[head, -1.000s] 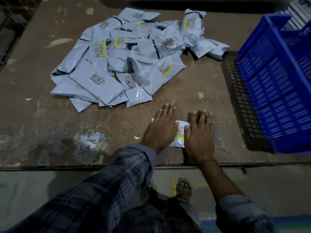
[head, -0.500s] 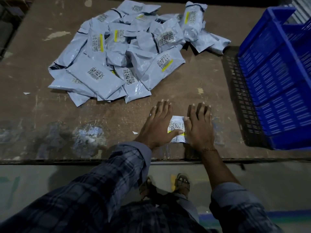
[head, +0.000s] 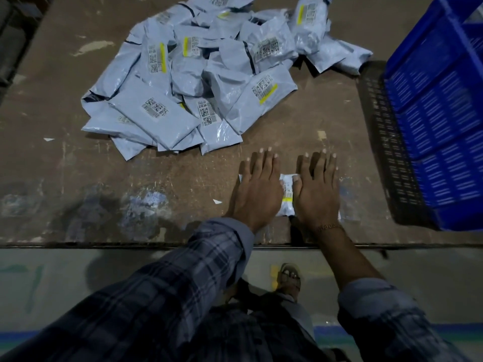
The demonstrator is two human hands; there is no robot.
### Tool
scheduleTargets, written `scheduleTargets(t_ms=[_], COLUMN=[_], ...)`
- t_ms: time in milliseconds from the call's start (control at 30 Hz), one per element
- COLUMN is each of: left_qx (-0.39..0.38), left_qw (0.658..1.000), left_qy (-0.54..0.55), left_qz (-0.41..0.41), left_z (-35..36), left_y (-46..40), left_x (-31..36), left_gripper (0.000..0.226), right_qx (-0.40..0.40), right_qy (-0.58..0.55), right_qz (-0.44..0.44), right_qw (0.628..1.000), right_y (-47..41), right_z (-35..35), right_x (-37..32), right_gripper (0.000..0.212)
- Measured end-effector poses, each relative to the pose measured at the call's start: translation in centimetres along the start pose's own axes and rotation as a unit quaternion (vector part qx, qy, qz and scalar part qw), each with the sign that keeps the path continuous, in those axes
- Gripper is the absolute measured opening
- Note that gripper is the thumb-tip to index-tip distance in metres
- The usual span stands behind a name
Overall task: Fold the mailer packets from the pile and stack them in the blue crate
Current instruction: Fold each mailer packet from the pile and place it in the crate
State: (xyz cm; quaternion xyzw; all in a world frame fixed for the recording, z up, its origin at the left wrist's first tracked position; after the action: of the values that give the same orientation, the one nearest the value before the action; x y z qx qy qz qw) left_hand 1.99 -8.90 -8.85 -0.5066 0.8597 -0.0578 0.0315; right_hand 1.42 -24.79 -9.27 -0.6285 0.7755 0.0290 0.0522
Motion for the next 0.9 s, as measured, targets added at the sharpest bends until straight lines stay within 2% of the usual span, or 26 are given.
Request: scheduleTargets(t_ms=[167, 333, 400, 500, 567, 667, 800, 900], left_qx=[-0.011, -0.008, 0.01, 0.054, 0.094, 0.124, 0.13, 0.126], left_qw=[0.996, 1.0, 0.997, 0.967, 0.941, 0.931, 0.922, 0.88], left_qy=[0.034, -0.001, 0.076, 0.247, 0.313, 0.329, 0.346, 0.423], left_qz=[-0.087, 0.003, 0.017, -0.045, -0.087, -0.097, -0.119, -0.179], left_z=[0.5, -0.4, -0.3, 0.1, -0.1, -0.5, -0.9, -1.6], left_y=[-0.8, 0.3, 0.8, 1.8, 1.8, 1.6, 1.4, 1.0], left_x=[-0.3, -0.1, -0.9, -2.1, -2.5, -2.7, -2.5, -2.3], left_gripper=[0.06, 0.065, 0.066, 0.063, 0.063, 0.06, 0.066, 0.078], right_qx=[0.01, -0.016, -0.024, -0.041, -0.061, -0.089, -0.065, -0.042], right_qy=[-0.018, -0.007, -0.015, -0.053, -0.114, -0.193, -0.196, -0.188], right_qz=[-0.01, -0.021, -0.026, -0.041, -0.048, -0.043, -0.013, 0.03], right_qw=[1.0, 1.0, 0.999, 0.997, 0.99, 0.976, 0.978, 0.981], right_y=[2.3, 0.1, 0.0, 0.9, 1.4, 2.5, 3.4, 3.1], right_z=[-0.6, -0.6, -0.7, -0.9, -1.1, -2.0, -3.9, -6.6], right_x=[0.4, 0.1, 0.1, 0.8, 1.5, 2.9, 3.7, 3.9], right_gripper=[0.063, 0.065, 0.065, 0.067, 0.061, 0.057, 0.058, 0.038])
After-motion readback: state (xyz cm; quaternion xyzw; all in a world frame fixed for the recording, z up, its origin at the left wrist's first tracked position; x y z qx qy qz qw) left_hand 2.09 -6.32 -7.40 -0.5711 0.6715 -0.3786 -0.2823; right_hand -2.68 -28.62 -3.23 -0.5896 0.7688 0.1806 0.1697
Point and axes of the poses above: each hand's wrist, its own y-axis away from the middle knuckle, its own z-axis out of the palm, x = y × z, the point moved 2 cm from there along -y, towards the middle knuckle, and after that the axes turned 9 degrees about z, right-handed, at the moved point
